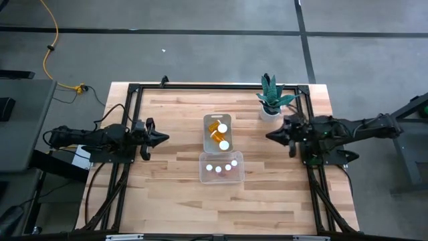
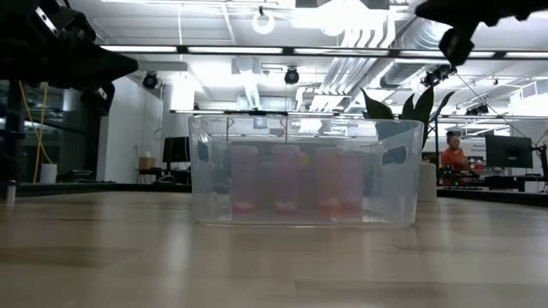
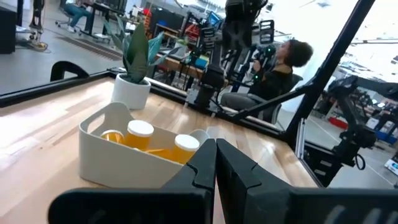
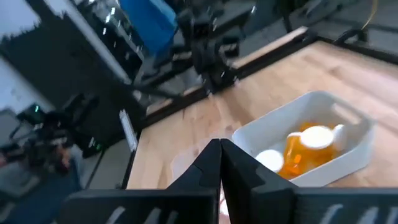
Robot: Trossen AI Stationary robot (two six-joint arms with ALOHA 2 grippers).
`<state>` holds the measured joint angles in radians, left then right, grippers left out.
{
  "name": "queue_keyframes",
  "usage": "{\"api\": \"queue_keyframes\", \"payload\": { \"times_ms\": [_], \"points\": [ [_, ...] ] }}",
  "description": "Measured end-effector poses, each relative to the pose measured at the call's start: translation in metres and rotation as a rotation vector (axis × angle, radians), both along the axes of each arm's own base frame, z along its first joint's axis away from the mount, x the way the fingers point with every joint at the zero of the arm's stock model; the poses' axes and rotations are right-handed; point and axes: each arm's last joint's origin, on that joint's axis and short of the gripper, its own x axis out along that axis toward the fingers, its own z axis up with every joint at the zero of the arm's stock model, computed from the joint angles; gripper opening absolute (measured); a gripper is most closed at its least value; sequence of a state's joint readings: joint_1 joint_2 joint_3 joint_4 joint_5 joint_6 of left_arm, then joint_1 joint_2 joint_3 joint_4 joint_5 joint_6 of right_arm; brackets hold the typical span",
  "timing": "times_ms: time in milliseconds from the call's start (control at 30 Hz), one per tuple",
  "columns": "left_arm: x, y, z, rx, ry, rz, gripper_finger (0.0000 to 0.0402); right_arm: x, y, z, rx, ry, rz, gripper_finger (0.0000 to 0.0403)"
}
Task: Pick and place medicine bottles into bin by pill shape (circle, oval)
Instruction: Return to Home Position
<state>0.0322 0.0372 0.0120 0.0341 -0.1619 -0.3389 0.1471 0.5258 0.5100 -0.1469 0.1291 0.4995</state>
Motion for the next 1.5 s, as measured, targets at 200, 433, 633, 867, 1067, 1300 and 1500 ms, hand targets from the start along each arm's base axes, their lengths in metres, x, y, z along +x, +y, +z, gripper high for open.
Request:
{"api": "queue_keyframes", "payload": {
  "times_ms": [200, 433, 633, 867, 1067, 1300, 1500],
  "points": [
    [0.000, 0.000, 0.000, 0.001, 0.001, 0.000, 0.0000, -0.031, -0.006, -0.007, -0.009, -0.133, -0.053, 0.0000],
    [0.000, 0.000, 0.000, 0.001, 0.001, 0.000, 0.0000, -0.051, -0.010, -0.020, -0.040, -0.230, -0.070, 0.0000],
    [-0.001, 0.000, 0.001, 0.002, -0.018, 0.000, 0.0001, -0.056, -0.010, -0.039, -0.030, -0.287, -0.072, 0.0000],
    [-0.002, 0.000, 0.003, 0.002, -0.033, 0.000, 0.0001, -0.045, -0.008, -0.067, -0.034, -0.344, -0.043, 0.0000],
    [-0.002, 0.000, 0.003, 0.002, -0.034, -0.001, 0.0001, -0.039, -0.007, -0.084, -0.030, -0.335, -0.022, 0.0000],
    [-0.002, 0.000, 0.003, 0.002, -0.035, -0.001, 0.0001, -0.035, -0.006, -0.104, -0.115, -0.226, -0.030, 0.0000],
    [-0.002, 0.000, 0.003, 0.002, -0.036, -0.004, 0.0001, -0.035, -0.008, -0.105, -0.218, -0.208, -0.070, 0.0000]
  ]
}}
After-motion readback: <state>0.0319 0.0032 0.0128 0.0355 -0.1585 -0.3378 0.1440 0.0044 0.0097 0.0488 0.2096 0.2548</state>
